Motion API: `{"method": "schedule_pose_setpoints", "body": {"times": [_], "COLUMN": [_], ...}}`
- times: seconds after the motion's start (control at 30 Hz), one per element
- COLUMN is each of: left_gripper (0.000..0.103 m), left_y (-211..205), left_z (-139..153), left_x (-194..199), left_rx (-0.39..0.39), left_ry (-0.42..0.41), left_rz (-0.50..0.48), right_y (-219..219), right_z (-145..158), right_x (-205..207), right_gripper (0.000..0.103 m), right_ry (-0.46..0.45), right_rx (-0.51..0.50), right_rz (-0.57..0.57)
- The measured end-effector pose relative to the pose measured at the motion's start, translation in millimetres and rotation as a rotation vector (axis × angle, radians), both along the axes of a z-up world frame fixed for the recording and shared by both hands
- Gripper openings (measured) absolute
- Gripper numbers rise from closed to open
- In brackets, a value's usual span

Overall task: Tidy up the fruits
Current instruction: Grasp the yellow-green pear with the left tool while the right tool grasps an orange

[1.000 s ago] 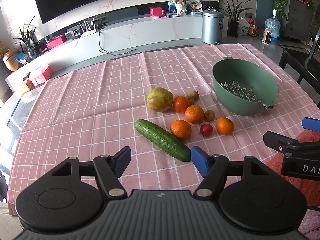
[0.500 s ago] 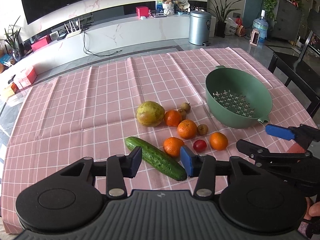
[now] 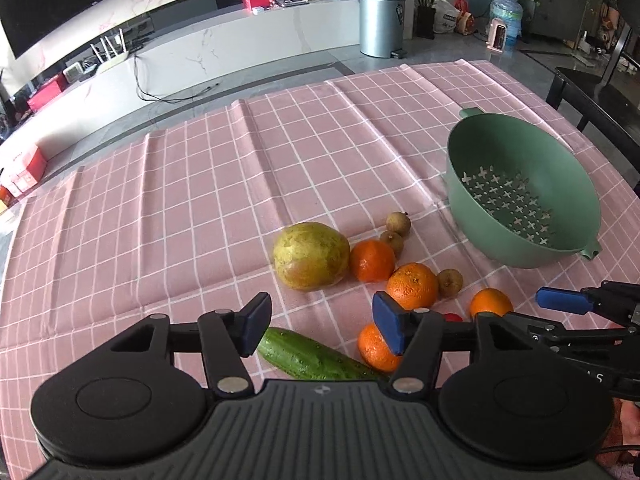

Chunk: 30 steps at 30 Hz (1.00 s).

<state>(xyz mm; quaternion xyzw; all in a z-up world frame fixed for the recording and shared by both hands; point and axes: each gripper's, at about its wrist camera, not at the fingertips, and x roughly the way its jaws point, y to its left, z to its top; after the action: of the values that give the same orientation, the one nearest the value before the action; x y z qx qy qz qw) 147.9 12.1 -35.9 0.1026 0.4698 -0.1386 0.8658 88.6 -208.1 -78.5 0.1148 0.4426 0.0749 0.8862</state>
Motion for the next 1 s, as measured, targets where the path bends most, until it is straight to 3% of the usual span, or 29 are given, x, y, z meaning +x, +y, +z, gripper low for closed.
{"method": "schedule_pose_setpoints", "body": {"times": [0.27,0.47,0.63,0.73,0.93,1.0], "left_gripper": [0.083,0.083,0.083,0.084,0.084,0.080], "left_y": [5,10,11,6,11,13], "left_z": [-23,-46,-51,-62,-66,-66], "left_x": [34,55,70,75,83,84], "left_rx": [-0.027,-0.007,-0.057,-0.029,-0.100,-0.119], "left_ry": [0.001,0.033,0.071,0.081,0.070,0.078], "left_rz": [-0.004,0.018,0.003,-0.009,0.018,0.020], "right_y": [-4,-8,-7,-6,-6,-4], "right_z": [-16,-29,-34,-39,-39,-38], "right_x": [20,28,34,34,36,36], "right_gripper": [0.047,0.047,0.047,0.045,0.042,0.042], "right_ry": [0.072,0.099,0.133,0.142,0.120,0.116], "right_rx": [0.055,0.086,0.103,0.103,0.091,0.077], "right_rz": [-0.003,-0.012,-0.006,0.001,0.026,0.039]}}
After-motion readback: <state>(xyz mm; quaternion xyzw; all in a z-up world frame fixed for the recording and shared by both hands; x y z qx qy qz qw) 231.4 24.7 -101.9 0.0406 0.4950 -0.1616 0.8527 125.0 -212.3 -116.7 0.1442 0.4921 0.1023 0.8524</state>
